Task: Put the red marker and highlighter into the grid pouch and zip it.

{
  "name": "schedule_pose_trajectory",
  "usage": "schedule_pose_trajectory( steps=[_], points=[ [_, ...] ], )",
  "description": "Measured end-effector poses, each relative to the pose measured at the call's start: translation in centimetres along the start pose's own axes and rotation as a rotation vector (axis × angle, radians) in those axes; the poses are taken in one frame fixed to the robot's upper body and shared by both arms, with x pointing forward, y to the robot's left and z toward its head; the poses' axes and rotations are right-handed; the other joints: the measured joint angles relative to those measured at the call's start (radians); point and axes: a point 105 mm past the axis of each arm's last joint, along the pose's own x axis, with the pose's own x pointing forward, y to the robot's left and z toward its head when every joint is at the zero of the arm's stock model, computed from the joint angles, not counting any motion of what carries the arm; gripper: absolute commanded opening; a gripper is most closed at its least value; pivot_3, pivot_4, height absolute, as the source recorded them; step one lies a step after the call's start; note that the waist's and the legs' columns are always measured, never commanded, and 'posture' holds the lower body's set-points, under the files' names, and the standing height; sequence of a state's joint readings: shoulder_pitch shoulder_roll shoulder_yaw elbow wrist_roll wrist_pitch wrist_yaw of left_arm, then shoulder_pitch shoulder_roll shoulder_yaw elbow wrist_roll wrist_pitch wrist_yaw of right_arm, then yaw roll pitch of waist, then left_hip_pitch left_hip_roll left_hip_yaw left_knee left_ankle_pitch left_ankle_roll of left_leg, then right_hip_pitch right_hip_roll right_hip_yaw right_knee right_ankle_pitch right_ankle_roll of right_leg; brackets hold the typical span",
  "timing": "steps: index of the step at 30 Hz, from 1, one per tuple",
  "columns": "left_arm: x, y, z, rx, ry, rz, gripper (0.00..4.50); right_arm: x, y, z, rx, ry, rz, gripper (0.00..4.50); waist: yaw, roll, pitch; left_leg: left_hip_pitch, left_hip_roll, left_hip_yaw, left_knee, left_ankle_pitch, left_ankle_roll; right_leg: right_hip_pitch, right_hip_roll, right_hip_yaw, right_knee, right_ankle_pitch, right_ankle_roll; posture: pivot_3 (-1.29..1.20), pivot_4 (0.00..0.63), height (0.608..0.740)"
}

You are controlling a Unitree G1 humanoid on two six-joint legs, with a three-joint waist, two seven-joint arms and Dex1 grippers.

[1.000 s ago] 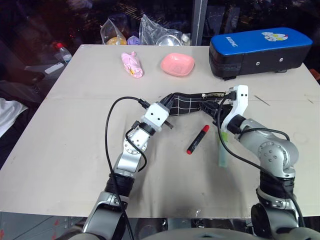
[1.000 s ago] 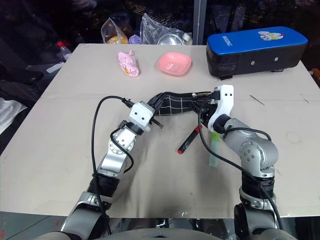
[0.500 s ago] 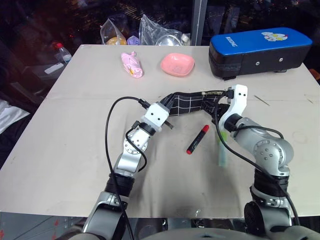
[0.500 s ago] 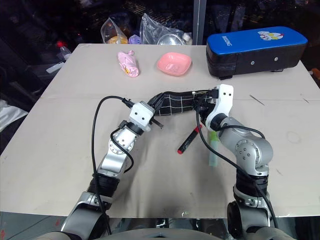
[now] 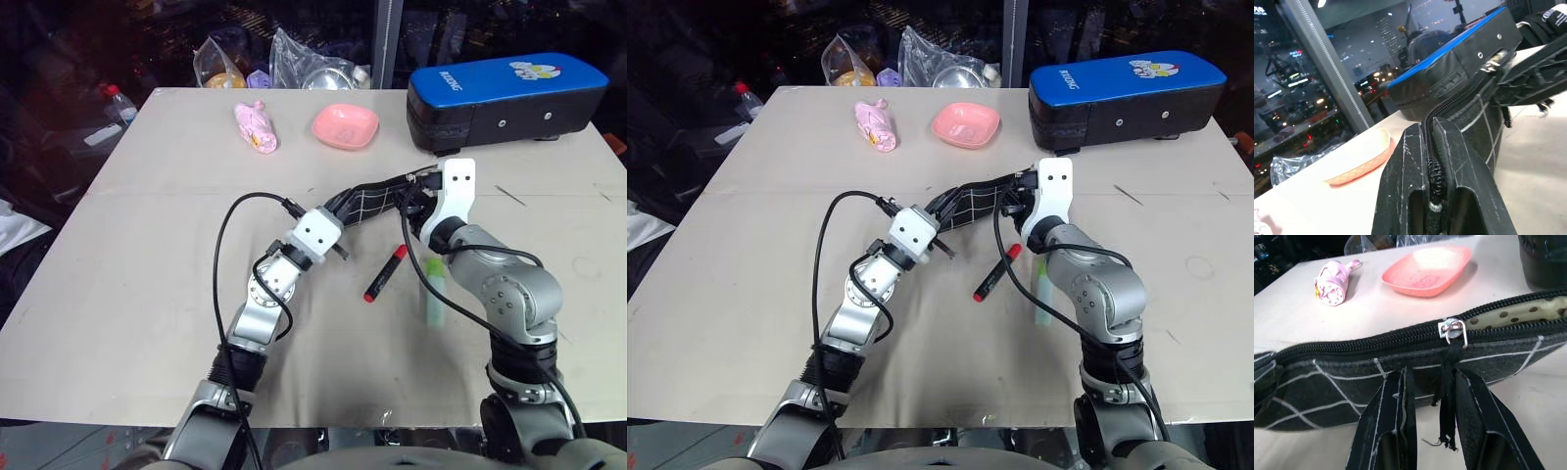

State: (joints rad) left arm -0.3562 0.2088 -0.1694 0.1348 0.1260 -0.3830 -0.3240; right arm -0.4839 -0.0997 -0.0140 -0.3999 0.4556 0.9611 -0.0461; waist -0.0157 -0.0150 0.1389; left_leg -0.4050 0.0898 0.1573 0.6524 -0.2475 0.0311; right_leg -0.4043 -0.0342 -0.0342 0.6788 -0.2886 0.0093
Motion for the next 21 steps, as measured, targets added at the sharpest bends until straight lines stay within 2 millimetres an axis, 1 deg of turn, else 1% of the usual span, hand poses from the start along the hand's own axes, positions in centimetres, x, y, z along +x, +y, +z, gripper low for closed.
schedule_pose_trajectory(
  steps=[7,12,21],
  points=[
    [-0.2,-0.2,-0.1,-0.005,0.003,-0.007,0.0,0.0,-0.7,0.4,-0.03,-0.023,-0.023,1.1,0.0,0.0,0.0,0.0,0.0,0.0,0.0,0.0,0.0,0.0,0.0,0.0,0.0,0.0,0.0,0.0,0.15,0.74],
    [-0.2,-0.2,-0.1,-0.005,0.004,-0.007,0.0,0.0,-0.7,0.4,-0.034,-0.027,-0.02,1.1,0.0,0.0,0.0,0.0,0.0,0.0,0.0,0.0,0.0,0.0,0.0,0.0,0.0,0.0,0.0,0.0,0.15,0.74],
    [-0.2,-0.2,-0.1,-0.007,0.003,-0.007,0.0,0.6,-1.6,-0.4,-0.043,-0.023,-0.027,1.1,0.0,0.0,0.0,0.0,0.0,0.0,0.0,0.0,0.0,0.0,0.0,0.0,0.0,0.0,0.0,0.0,0.15,0.74]
  ],
)
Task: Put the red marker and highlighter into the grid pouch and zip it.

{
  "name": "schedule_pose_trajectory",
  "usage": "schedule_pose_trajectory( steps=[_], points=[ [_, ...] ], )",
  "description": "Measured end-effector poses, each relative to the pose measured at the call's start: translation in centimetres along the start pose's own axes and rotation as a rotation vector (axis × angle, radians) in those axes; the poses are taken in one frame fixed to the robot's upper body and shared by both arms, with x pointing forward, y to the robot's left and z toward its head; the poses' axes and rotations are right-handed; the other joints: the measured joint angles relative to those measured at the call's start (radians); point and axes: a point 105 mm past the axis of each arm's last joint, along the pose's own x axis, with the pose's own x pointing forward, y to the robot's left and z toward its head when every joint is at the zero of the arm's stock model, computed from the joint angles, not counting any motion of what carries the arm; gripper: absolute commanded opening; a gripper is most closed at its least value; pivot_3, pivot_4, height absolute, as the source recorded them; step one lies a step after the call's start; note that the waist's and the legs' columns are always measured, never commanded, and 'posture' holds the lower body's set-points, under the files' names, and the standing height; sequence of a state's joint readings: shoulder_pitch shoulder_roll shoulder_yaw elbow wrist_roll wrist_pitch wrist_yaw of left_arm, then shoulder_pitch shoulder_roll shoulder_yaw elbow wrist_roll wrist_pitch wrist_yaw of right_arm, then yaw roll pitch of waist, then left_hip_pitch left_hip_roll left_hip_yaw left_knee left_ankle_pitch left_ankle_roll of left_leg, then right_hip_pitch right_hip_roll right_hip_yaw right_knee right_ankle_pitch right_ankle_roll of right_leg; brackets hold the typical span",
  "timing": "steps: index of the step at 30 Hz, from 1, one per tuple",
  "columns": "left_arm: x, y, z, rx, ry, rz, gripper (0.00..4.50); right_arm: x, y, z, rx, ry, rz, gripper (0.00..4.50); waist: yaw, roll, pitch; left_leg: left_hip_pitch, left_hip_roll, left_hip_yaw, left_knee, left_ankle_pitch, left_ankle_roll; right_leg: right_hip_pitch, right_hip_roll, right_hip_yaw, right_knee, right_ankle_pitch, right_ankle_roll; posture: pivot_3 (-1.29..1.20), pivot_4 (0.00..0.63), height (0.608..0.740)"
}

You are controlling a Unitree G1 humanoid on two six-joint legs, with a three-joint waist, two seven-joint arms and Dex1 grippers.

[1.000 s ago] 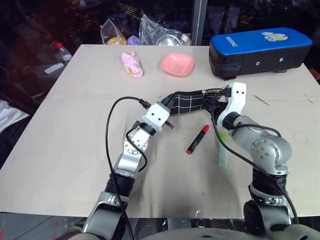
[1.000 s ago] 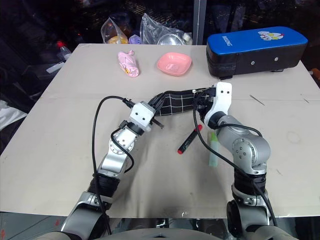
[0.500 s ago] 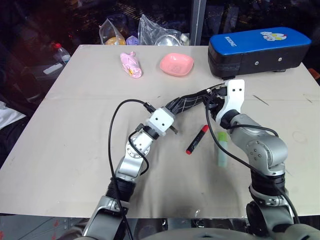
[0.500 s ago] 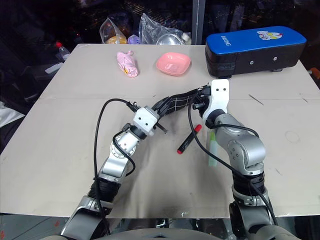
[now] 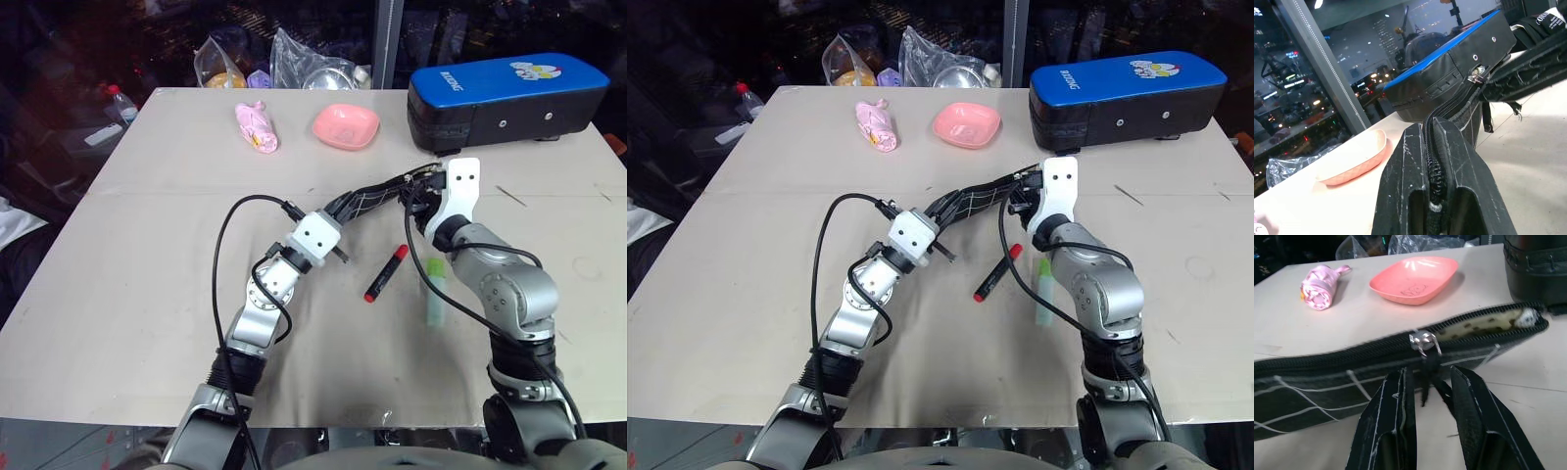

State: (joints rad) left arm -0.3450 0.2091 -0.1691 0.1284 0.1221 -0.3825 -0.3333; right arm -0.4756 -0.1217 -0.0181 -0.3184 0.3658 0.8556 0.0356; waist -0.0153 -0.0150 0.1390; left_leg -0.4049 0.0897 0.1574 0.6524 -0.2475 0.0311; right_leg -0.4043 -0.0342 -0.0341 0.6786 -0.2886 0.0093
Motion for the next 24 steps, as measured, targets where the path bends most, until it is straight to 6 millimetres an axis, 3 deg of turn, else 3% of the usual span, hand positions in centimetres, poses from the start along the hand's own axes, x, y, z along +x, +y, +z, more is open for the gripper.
schedule_pose_trajectory(
  steps=[18,20,24],
  points=[
    [-0.04,-0.08,-0.04,-0.006,0.001,-0.007,0.0,0.31,-0.13,0.08,-0.013,-0.031,0.049,1.1,0.0,0.0,0.0,0.0,0.0,0.0,0.0,0.0,0.0,0.0,0.0,0.0,0.0,0.0,0.0,0.0,0.15,0.74],
    [-0.04,-0.08,-0.04,-0.006,0.002,-0.007,0.0,0.37,-0.08,-0.01,-0.013,-0.028,0.057,0.28,0.0,0.0,0.0,0.0,0.0,0.0,0.0,0.0,0.0,0.0,0.0,0.0,0.0,0.0,0.0,0.0,0.15,0.74],
    [-0.05,-0.09,-0.05,-0.006,0.002,-0.007,0.0,0.38,-0.22,0.08,-0.022,-0.036,0.052,0.13,0.0,0.0,0.0,0.0,0.0,0.0,0.0,0.0,0.0,0.0,0.0,0.0,0.0,0.0,0.0,0.0,0.15,0.74]
  ],
)
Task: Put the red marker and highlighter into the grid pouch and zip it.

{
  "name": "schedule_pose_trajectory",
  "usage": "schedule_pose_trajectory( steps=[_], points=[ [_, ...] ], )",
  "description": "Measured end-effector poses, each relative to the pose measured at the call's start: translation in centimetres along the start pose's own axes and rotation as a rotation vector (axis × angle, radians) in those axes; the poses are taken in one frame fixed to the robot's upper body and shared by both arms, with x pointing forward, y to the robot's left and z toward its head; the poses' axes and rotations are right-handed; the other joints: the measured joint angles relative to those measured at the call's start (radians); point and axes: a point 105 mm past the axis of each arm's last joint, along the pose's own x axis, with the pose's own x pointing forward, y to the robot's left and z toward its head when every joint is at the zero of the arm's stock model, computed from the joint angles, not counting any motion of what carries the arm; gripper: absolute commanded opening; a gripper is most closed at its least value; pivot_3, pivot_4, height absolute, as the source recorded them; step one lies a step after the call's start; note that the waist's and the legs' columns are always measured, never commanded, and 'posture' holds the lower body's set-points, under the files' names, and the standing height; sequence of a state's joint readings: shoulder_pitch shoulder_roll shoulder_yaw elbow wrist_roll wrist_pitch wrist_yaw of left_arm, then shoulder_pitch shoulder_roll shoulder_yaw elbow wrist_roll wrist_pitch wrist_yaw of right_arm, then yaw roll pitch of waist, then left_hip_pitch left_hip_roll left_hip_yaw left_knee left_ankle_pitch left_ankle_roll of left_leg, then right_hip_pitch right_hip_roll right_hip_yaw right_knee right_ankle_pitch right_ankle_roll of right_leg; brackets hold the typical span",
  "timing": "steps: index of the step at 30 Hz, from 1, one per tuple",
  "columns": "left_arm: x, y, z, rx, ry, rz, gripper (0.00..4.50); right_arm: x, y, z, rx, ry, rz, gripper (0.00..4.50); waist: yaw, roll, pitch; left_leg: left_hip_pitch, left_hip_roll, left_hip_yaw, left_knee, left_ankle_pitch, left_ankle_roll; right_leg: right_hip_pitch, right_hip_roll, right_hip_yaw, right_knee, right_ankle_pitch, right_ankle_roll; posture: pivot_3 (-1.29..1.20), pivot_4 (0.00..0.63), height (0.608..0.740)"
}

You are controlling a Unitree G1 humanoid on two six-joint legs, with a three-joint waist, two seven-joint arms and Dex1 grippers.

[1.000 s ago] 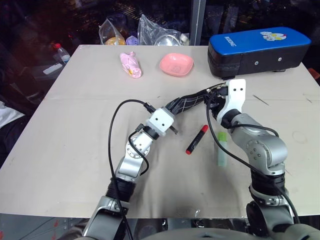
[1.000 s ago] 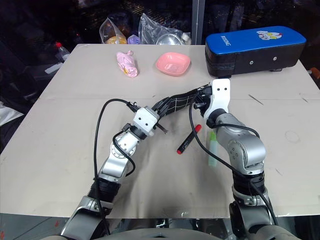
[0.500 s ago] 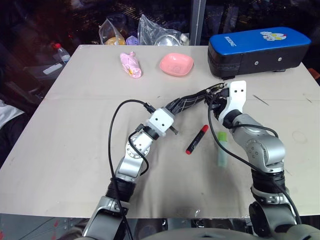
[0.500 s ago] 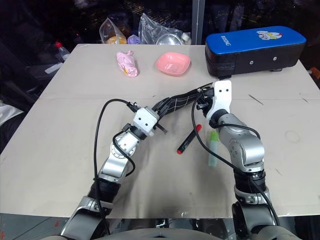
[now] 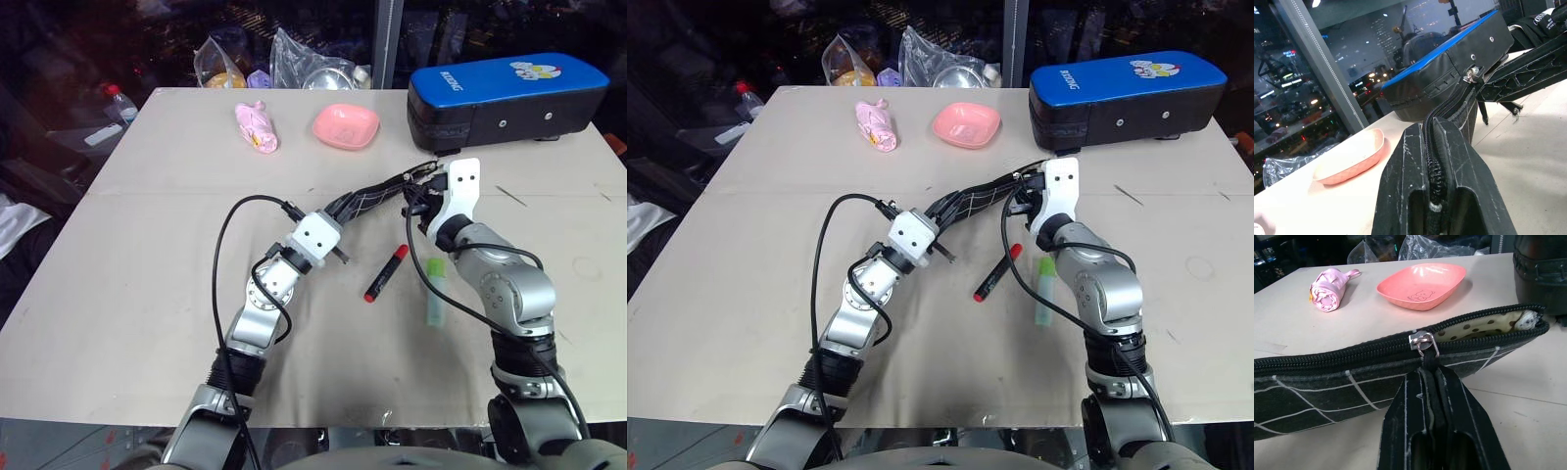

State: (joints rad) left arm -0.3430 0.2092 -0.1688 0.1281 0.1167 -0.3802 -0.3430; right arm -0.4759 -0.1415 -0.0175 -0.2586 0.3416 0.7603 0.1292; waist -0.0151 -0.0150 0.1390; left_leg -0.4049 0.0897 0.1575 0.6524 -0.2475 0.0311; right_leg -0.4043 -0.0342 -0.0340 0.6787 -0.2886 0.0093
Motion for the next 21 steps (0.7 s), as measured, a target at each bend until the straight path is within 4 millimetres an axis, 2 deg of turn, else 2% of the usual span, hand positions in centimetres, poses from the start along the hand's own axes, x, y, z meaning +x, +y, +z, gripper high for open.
schedule_pose_trajectory(
  steps=[9,12,17,21],
  points=[
    [0.0,0.0,0.0,0.0,0.0,0.0,0.0,-0.1,-0.2,0.2,-0.021,-0.008,0.002,0.13,0.0,0.0,0.0,0.0,0.0,0.0,0.0,0.0,0.0,0.0,0.0,0.0,0.0,0.0,0.0,0.0,0.15,0.74],
    [0.0,0.0,0.0,0.001,0.001,0.0,0.0,-0.3,-0.3,0.2,-0.085,0.001,0.037,0.13,0.0,0.0,0.0,0.0,0.0,0.0,0.0,0.0,0.0,0.0,0.0,0.0,0.0,0.0,0.0,0.0,0.15,0.74],
    [0.0,0.0,0.0,0.001,0.0,0.0,0.0,-0.8,1.2,-0.5,-0.282,0.061,0.208,0.13,0.0,0.0,0.0,0.001,0.0,0.0,0.0,0.0,0.0,0.0,0.0,0.0,0.0,0.0,0.0,0.0,0.15,0.74],
    [0.0,0.0,0.0,0.001,0.0,0.0,0.0,-0.9,2.3,-0.8,-0.321,0.074,0.283,0.13,0.0,0.0,0.0,0.001,0.0,0.0,0.0,0.0,0.0,0.0,0.0,0.0,0.0,0.0,0.0,0.0,0.15,0.74]
  ],
)
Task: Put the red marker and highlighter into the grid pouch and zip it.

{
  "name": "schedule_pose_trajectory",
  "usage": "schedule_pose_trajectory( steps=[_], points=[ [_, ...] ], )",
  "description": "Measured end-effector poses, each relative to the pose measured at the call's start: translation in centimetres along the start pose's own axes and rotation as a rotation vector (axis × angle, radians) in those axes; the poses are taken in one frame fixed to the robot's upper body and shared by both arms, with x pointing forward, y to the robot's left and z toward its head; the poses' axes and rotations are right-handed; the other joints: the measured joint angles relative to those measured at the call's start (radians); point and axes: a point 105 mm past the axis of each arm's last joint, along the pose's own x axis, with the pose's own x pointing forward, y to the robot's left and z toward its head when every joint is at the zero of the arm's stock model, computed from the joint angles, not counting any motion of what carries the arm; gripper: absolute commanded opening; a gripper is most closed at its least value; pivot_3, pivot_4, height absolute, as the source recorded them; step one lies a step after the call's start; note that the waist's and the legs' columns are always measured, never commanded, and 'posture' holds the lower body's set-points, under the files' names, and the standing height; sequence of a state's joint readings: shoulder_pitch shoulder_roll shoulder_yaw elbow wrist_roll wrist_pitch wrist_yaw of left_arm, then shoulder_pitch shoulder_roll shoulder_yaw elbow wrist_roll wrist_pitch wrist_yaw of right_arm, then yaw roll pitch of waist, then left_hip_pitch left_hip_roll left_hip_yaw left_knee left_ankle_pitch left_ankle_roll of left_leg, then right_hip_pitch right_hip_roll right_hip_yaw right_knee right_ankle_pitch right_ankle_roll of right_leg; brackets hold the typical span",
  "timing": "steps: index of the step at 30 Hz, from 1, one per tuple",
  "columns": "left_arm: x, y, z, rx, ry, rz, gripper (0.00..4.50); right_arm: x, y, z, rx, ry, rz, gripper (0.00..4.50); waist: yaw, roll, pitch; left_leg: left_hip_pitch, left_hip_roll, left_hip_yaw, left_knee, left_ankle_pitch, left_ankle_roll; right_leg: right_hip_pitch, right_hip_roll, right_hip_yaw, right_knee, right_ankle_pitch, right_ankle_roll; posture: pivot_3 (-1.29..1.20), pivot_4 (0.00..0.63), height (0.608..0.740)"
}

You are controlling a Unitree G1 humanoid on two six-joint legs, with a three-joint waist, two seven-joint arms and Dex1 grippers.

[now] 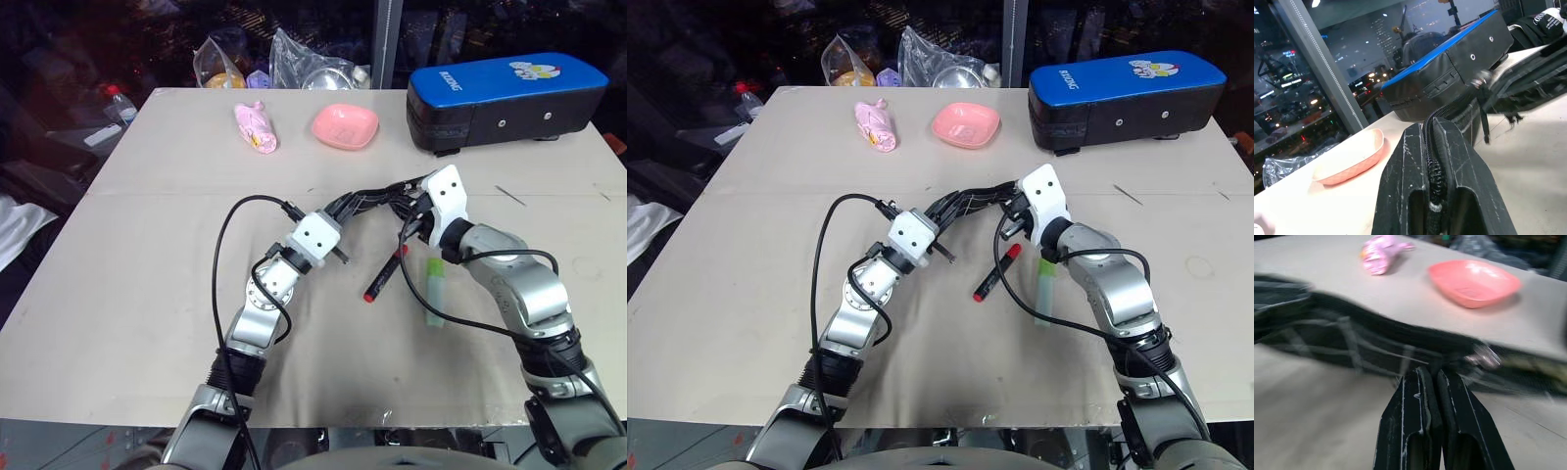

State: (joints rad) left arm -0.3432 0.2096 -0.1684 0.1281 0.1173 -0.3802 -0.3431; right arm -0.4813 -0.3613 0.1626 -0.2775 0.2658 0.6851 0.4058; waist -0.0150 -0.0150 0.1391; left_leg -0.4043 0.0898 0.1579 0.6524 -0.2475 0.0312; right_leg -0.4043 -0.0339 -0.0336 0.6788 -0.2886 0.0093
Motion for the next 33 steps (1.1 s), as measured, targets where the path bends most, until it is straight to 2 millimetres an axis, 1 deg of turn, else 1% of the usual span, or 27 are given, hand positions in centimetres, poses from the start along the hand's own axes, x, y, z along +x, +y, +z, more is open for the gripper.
schedule_pose_trajectory(
  steps=[8,12,16,20,21,22,23,24,25,27,29,33],
  points=[
    [0.0,0.0,0.0,0.001,0.001,0.0,0.0,0.4,1.1,1.2,-0.05,-0.029,0.08,0.13,0.001,0.0,0.0,0.0,0.0,0.0,0.0,0.0,0.0,0.0,0.0,0.0,0.0,0.0,0.0,0.0,0.15,0.74],
    [0.0,0.0,0.0,0.001,0.001,-0.002,0.0,0.5,2.1,1.6,-0.059,-0.043,0.131,0.13,0.001,0.0,0.0,0.0,0.0,0.0,0.0,0.0,0.0,0.0,0.0,0.0,0.0,0.0,0.0,0.0,0.15,0.74],
    [0.0,0.0,0.0,0.001,0.001,-0.002,0.0,0.5,2.5,1.7,-0.061,-0.046,0.153,0.13,0.001,0.0,0.0,0.0,0.0,0.0,0.0,0.0,0.0,0.0,0.0,0.0,0.0,0.0,0.0,0.0,0.15,0.74],
    [0.0,0.0,0.0,0.002,0.001,-0.003,0.0,0.1,2.7,2.0,-0.054,-0.06,0.158,0.13,0.002,0.0,0.0,0.0,0.0,0.0,0.0,0.0,0.0,0.0,0.0,0.0,0.0,0.0,0.0,0.0,0.15,0.74],
    [0.0,-0.1,0.0,0.002,0.0,-0.004,0.0,-0.3,2.4,1.7,-0.022,-0.05,0.149,0.68,0.002,0.0,0.0,0.0,0.0,0.0,0.0,0.0,0.0,0.0,0.0,0.0,0.0,0.0,0.0,0.0,0.15,0.74],
    [0.0,-0.1,0.0,0.003,0.0,-0.004,0.0,-0.6,2.1,1.5,-0.001,-0.039,0.14,0.86,0.003,0.0,0.0,0.0,0.0,0.0,0.0,0.0,0.0,0.0,0.0,0.0,0.0,0.0,0.0,0.0,0.15,0.74],
    [0.0,-0.1,0.0,0.003,0.0,-0.004,0.0,-1.1,1.6,1.1,0.037,-0.024,0.12,1.29,0.005,0.0,0.0,-0.001,0.0,0.0,0.0,0.0,0.0,0.0,-0.001,-0.001,0.0,0.0,0.0,0.0,0.15,0.74],
    [0.0,0.0,0.0,0.004,0.001,-0.004,0.0,-1.5,0.9,0.7,0.06,-0.01,0.091,1.79,0.006,0.0,0.0,-0.001,0.0,0.0,0.0,0.0,0.0,0.0,-0.001,-0.001,0.0,0.0,0.0,0.0,0.15,0.74],
    [0.0,0.0,0.0,0.005,0.002,-0.004,0.0,-2.1,-0.4,0.2,0.093,0.003,0.03,2.23,0.006,0.0,0.0,-0.001,0.0,0.0,0.001,0.0,0.0,0.0,-0.001,0.0,0.0,0.0,0.0,0.0,0.15,0.74],
    [0.0,0.0,0.0,0.004,0.002,-0.004,0.0,-2.6,-1.9,0.1,0.126,0.003,-0.046,2.23,0.003,0.0,0.0,-0.001,-0.001,0.0,0.001,0.0,0.0,0.0,-0.001,0.0,0.0,0.0,0.0,0.0,0.15,0.74],
    [0.0,-0.1,0.0,0.002,0.0,-0.005,0.0,-3.0,-2.8,0.2,0.179,-0.015,-0.094,2.23,-0.001,0.0,0.0,0.0,0.0,0.0,0.0,0.0,0.0,0.0,0.0,0.001,0.001,0.0,0.0,0.0,0.15,0.74],
    [0.1,-0.3,0.1,-0.002,-0.002,-0.009,0.0,-2.4,-3.1,0.3,0.33,-0.052,-0.115,2.23,-0.001,0.0,0.0,0.001,0.0,0.0,0.0,0.0,-0.001,0.0,0.001,0.001,0.001,0.0,0.0,0.0,0.15,0.74]
  ],
)
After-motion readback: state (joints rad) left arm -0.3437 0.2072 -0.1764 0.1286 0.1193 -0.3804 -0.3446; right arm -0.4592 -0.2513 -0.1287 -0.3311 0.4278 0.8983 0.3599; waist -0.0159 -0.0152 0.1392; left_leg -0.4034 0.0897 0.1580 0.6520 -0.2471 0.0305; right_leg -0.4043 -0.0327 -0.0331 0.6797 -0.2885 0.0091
